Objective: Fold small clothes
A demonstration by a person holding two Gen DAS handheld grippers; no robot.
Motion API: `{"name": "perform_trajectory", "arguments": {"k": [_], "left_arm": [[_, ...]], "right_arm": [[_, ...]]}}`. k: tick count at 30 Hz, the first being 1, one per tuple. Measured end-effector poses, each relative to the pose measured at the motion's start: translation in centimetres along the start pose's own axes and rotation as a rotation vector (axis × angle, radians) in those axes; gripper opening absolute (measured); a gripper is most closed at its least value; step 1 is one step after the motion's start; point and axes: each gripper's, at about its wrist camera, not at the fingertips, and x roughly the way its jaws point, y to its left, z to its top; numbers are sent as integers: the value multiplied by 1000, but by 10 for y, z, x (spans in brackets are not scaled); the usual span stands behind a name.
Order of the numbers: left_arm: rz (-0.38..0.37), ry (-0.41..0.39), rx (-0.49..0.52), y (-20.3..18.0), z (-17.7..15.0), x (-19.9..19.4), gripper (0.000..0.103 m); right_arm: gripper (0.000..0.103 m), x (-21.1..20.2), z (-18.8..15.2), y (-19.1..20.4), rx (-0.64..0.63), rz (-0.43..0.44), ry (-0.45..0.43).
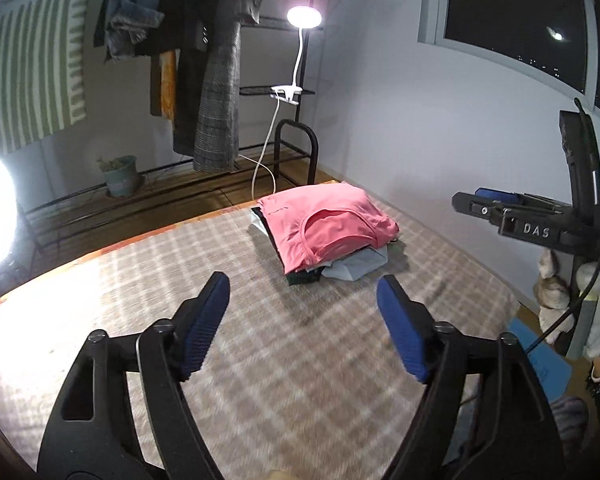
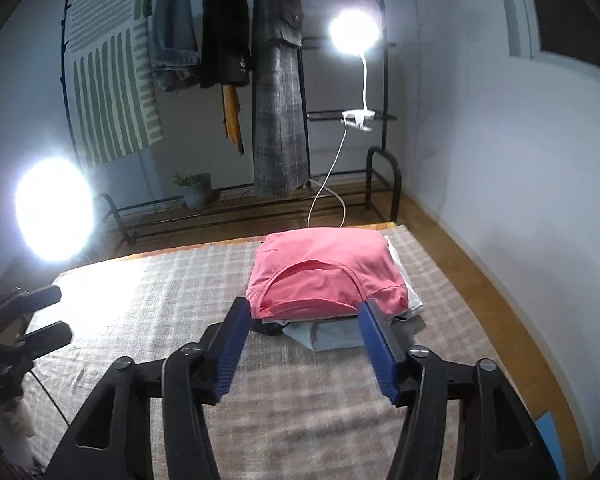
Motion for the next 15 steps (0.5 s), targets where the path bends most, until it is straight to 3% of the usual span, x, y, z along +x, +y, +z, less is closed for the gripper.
{"name": "perform_trajectory", "arguments": {"k": [5, 15], "left_arm": [[38, -32, 8, 0, -22, -37, 94], [92, -14, 36, -3, -68, -57, 99]], "right_arm": [[82, -24, -15, 24, 22, -17, -36], [101, -26, -36, 56, 33, -77, -86]]}}
